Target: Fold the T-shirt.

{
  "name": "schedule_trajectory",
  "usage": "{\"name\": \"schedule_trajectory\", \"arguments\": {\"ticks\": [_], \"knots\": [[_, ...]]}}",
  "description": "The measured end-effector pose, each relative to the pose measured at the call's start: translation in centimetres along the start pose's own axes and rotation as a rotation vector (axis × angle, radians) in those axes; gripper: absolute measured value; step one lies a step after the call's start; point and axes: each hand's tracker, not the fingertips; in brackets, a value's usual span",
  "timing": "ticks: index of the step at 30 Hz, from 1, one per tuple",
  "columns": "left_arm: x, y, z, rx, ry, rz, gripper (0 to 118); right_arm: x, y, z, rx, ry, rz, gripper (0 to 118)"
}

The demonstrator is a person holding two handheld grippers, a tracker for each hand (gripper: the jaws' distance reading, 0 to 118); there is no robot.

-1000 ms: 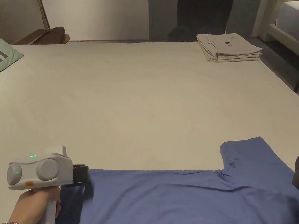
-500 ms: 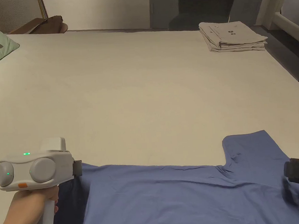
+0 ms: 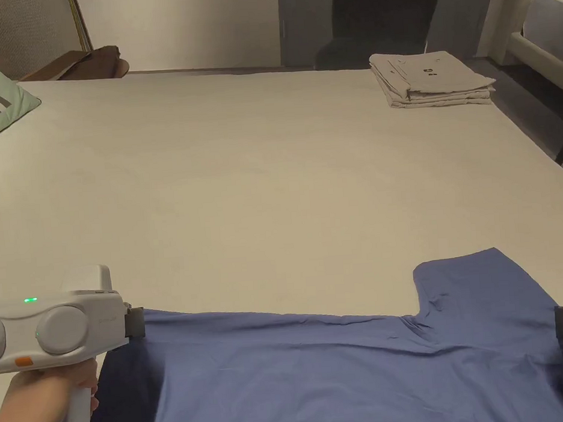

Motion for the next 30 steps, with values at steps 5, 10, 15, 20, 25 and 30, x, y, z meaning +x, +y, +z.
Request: {"name": "schedule_trajectory", "arguments": {"ticks": [5, 10, 15, 20, 25, 30], "knots": [[-0.5, -0.7, 4.3, 0.050, -0.020, 0.003, 4, 0.8, -0.9, 5.7, 0.084, 0.056, -0.036, 2], [-1.4, -2.2, 9.8, 0.107, -0.039, 0.020, 4, 1.7, -3.0, 11.6, 0.166, 0.091, -0.050, 1], [-3.1, -5.8, 15.4, 0.149, -0.046, 0.035, 4, 3.0, -6.7, 17.9, 0.227, 0.124, -0.073, 1], [-5.4, -10.6, 17.8, 0.137, -0.036, 0.041, 4, 3.3, -11.1, 20.6, 0.219, 0.107, -0.024, 1], [-7.2, -15.7, 17.7, 0.069, -0.022, 0.033, 4, 3.8, -16.9, 21.1, 0.126, 0.052, -0.008, 1], [-7.7, -19.5, 16.7, 0.001, -0.019, 0.050, 4, 3.4, -21.0, 19.3, 0.028, 0.002, -0.005, 1]]}}
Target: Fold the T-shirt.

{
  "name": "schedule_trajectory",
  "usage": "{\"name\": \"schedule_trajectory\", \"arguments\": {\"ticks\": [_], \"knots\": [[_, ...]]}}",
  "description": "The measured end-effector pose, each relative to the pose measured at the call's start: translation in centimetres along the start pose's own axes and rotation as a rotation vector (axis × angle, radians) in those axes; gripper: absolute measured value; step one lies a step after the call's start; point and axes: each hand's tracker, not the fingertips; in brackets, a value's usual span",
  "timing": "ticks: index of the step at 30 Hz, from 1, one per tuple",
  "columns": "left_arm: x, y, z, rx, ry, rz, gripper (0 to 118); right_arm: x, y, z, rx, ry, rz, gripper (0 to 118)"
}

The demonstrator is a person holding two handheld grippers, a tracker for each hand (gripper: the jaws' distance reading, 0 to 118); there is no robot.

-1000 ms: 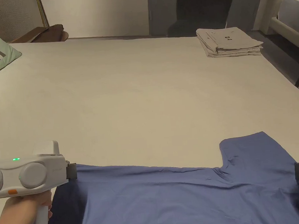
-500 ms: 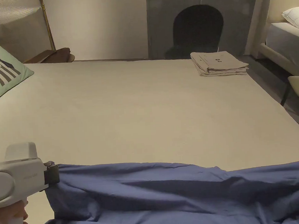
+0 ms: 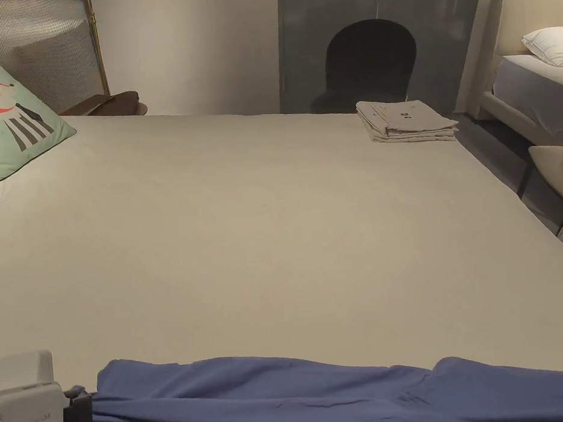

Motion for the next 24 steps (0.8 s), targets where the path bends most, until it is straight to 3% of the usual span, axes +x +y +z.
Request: {"name": "schedule_trajectory", "arguments": {"ticks": [7, 8, 9, 10, 11, 14, 15, 20, 24], "knots": [[-0.2, -2.3, -2.0, -0.021, 0.030, -0.023, 6, -0.4, -2.2, -3.6, -0.047, -0.056, 0.011, 1], [-0.3, -2.4, -2.1, -0.018, 0.031, -0.023, 13, -0.5, -2.3, -3.8, -0.045, -0.060, 0.013, 1], [-0.4, -2.5, -2.2, -0.017, 0.036, -0.023, 31, -0.5, -2.4, -3.9, -0.045, -0.061, 0.013, 2], [-0.1, -2.4, -1.6, -0.010, 0.054, -0.025, 50, -0.5, -2.4, -3.8, -0.041, -0.063, 0.007, 10], [-0.2, -2.5, -1.3, 0.007, 0.075, -0.029, 70, -0.2, -2.5, -3.2, -0.025, -0.062, -0.013, 32], [-0.3, -1.8, 0.5, 0.114, 0.022, 0.027, 89, -0.9, -2.0, -1.6, 0.137, -0.025, 0.028, 63], [-0.1, -1.3, 1.3, 0.161, -0.001, 0.036, 106, -1.4, -1.5, -1.1, 0.192, -0.030, 0.045, 93], [3.1, 1.7, 5.1, 0.420, -0.015, -0.028, 109, -6.0, 2.0, 1.8, 0.470, -0.112, 0.082, 95], [5.2, 3.2, 6.1, 0.533, -0.028, -0.075, 106, -9.5, 4.0, 2.6, 0.614, -0.094, 0.008, 90]]}}
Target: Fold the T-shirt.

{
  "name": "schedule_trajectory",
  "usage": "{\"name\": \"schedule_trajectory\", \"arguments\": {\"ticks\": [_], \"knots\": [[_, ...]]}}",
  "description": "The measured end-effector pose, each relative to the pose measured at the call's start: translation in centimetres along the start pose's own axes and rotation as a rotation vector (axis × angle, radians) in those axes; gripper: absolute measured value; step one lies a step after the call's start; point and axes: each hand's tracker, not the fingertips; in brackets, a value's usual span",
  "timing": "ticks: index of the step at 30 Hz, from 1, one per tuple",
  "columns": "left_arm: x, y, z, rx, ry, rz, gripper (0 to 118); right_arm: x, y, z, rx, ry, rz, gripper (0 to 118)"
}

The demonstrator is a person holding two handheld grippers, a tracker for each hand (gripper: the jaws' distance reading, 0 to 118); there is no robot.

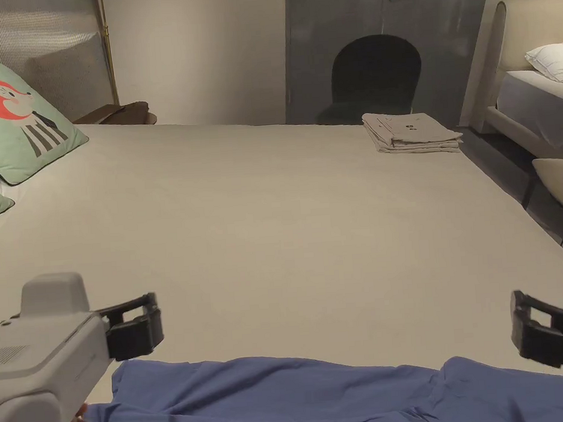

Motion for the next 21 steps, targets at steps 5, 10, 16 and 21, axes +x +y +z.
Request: {"name": "schedule_trajectory", "arguments": {"ticks": [5, 10, 16, 21], "knots": [[1.0, 1.0, -0.2, 0.037, -0.037, 0.016, 2, -3.0, 0.3, -1.1, 0.050, 0.020, -0.064, 1], [-1.1, 0.4, -0.8, -0.017, -0.145, 0.109, 0, -5.2, 0.9, -0.5, 0.080, 0.033, -0.047, 1], [-8.1, -1.5, -3.5, -0.165, -0.227, 0.341, 1, -6.1, 0.7, -0.5, 0.062, 0.046, -0.048, 1], [-14.4, -5.0, -7.4, -0.417, -0.382, 0.578, 62, -7.1, 0.4, -0.5, 0.033, 0.050, -0.031, 1]]}}
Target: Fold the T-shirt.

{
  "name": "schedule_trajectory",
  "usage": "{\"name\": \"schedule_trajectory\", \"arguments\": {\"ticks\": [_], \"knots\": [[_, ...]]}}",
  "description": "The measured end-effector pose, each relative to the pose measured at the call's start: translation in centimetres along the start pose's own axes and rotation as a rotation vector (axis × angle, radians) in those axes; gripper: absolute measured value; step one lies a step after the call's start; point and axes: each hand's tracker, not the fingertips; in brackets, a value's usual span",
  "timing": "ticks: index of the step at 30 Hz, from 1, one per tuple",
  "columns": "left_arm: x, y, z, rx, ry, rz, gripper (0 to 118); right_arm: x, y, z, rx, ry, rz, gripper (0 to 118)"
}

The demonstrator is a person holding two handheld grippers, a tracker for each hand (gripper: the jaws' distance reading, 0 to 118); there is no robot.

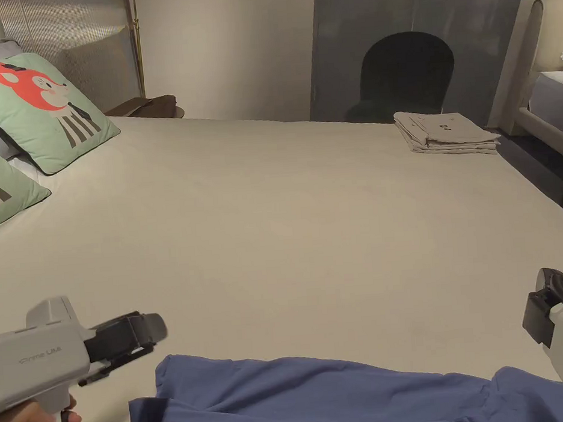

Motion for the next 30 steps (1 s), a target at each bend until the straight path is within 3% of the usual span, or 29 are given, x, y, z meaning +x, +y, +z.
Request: {"name": "schedule_trajectory", "arguments": {"ticks": [1, 2, 3, 10, 12, 13, 16, 17, 20, 21, 22, 24, 30], "knots": [[-1.3, 0.1, -0.4, -0.072, -0.050, 0.035, 94, -0.2, -0.1, 0.0, -0.005, 0.001, -0.003, 1], [-2.7, -0.4, -0.6, -0.104, -0.102, 0.065, 113, -0.3, -0.3, -0.2, -0.010, 0.001, -0.004, 1], [-3.5, -0.5, -0.7, -0.071, -0.117, 0.061, 107, -0.5, -0.5, -0.2, -0.013, -0.001, -0.001, 1], [-8.4, -1.5, -5.3, -0.240, -0.178, 0.244, 110, -2.5, -1.4, -0.4, -0.060, 0.007, 0.026, 1], [-8.4, -2.0, -6.3, -0.183, -0.187, 0.263, 110, -3.0, -1.5, -0.3, -0.067, 0.016, 0.039, 1], [-5.0, -3.3, -5.6, -0.167, -0.207, 0.271, 110, -3.2, -1.5, -0.2, -0.070, 0.021, 0.042, 1], [-4.5, -3.3, -6.9, -0.212, -0.288, 0.352, 108, -3.9, -1.2, -0.2, -0.071, 0.028, 0.047, 1], [-3.4, -3.8, -6.8, -0.236, -0.310, 0.341, 101, -4.1, -1.1, -0.2, -0.068, 0.030, 0.047, 1], [-3.0, -4.5, -7.3, -0.254, -0.174, 0.257, 25, -4.8, -0.6, -0.2, -0.059, 0.041, 0.048, 1], [-3.2, -4.8, -7.5, -0.268, -0.106, 0.225, 9, -5.0, -0.5, -0.2, -0.055, 0.045, 0.051, 1], [-3.5, -5.2, -7.7, -0.267, -0.063, 0.215, 9, -5.2, -0.2, -0.1, -0.051, 0.052, 0.058, 1], [-4.2, -5.2, -6.8, -0.252, -0.204, 0.340, 8, -5.5, 0.1, 0.1, -0.043, 0.060, 0.072, 1], [-9.6, -1.2, -1.9, -0.097, -0.109, 0.403, 7, -5.9, 0.2, 0.2, -0.029, 0.073, 0.088, 1]]}}
